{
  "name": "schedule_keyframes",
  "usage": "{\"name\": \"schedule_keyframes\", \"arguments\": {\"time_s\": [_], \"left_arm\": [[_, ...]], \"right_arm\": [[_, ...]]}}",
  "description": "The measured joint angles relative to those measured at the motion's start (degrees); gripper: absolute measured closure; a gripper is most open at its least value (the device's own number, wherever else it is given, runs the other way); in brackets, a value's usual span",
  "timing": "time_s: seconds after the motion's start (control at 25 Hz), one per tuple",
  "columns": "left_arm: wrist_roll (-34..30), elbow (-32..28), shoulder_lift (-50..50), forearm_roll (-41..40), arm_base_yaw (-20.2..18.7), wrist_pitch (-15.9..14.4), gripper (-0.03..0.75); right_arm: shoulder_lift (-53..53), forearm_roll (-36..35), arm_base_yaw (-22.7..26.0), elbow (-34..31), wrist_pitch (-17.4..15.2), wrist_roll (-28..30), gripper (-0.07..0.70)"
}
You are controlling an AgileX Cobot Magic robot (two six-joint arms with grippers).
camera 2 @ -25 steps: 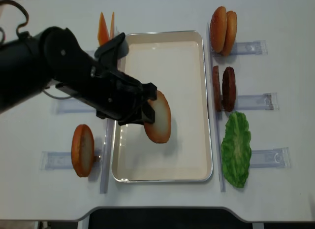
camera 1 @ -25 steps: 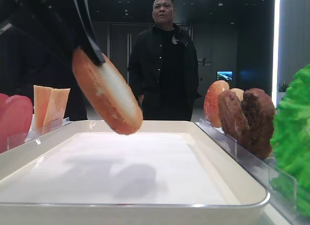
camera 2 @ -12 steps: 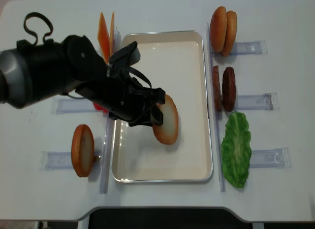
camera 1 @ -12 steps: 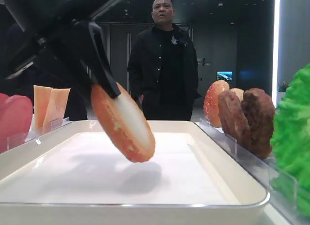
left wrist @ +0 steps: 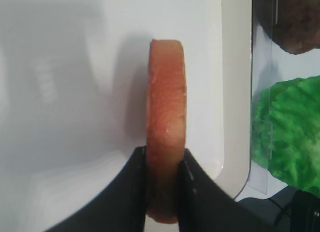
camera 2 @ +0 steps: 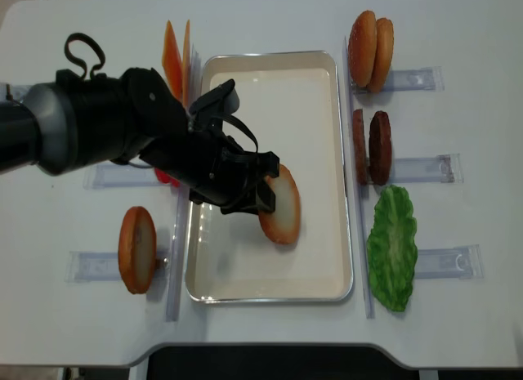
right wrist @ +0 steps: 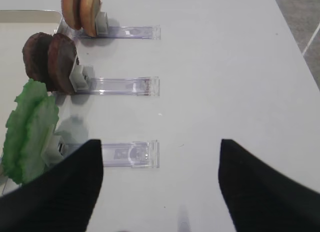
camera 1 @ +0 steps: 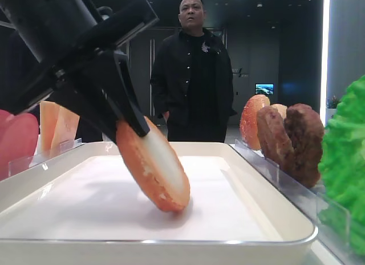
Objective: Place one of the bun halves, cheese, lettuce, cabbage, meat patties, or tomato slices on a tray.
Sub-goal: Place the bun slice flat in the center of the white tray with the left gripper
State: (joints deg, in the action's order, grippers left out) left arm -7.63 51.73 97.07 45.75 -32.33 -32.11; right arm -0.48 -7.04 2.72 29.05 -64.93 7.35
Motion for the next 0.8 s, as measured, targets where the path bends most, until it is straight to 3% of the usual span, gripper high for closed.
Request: {"name": "schedule_keyframes", "arguments": {"time_s": [0.8], "left_arm": [[0.23,0.05,1.14,0.10,0.06,0.07,0.590]], "right_arm": [[0.00,0.00,0.00,0.00,0.00,0.00,0.162]]}}
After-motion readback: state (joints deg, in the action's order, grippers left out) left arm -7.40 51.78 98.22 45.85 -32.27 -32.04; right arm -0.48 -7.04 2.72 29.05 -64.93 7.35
